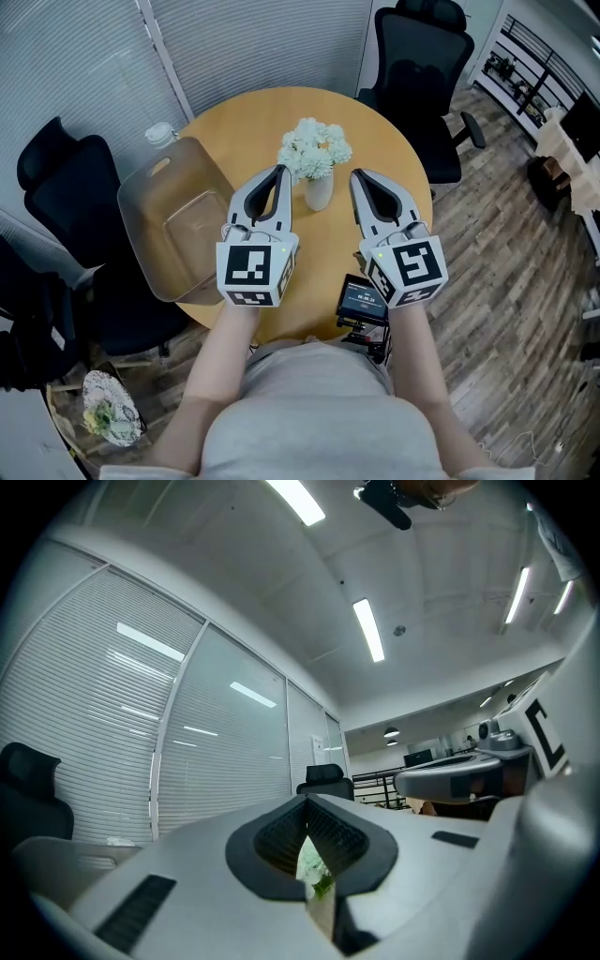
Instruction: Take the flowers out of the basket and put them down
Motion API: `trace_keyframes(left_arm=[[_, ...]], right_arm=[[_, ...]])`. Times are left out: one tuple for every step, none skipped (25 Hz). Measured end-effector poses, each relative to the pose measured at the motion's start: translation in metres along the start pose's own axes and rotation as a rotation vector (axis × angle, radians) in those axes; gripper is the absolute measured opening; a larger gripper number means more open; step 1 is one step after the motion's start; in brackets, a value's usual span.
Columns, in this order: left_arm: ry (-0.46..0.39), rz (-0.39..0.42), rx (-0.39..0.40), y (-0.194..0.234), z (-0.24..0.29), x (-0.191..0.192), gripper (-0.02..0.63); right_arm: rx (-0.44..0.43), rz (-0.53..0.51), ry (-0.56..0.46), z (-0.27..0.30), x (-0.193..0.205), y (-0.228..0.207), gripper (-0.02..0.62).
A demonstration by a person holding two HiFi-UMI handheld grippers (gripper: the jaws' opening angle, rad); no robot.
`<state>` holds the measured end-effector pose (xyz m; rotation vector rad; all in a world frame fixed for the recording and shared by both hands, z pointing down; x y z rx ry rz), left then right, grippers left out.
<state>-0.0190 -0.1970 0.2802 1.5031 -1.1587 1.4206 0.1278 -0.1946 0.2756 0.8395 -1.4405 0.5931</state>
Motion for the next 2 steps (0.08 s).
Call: trace_keyframes(left_arm=[[0.000,-0.003,0.000,0.0024,-0.0006,-0.0001,0.005],[0.000,-0.006,-0.001,0.0048,-0.0011,-0.0003,0.005]], right_arm=[[0.000,0.000,0.000,0.0016,-0.0005,0.0011,0.023],[0.000,0.000,0.000,0.0032,-0.0010,0.0022,0.025]])
Point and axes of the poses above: the fingertips, and each gripper's own axes: z forward along the fingers, y to its left, x out of its underside, the point moved 4 cm from there along -z, backward along the fingers, and after that the axes turned 3 degrees about -x, right-handed, at the moved point
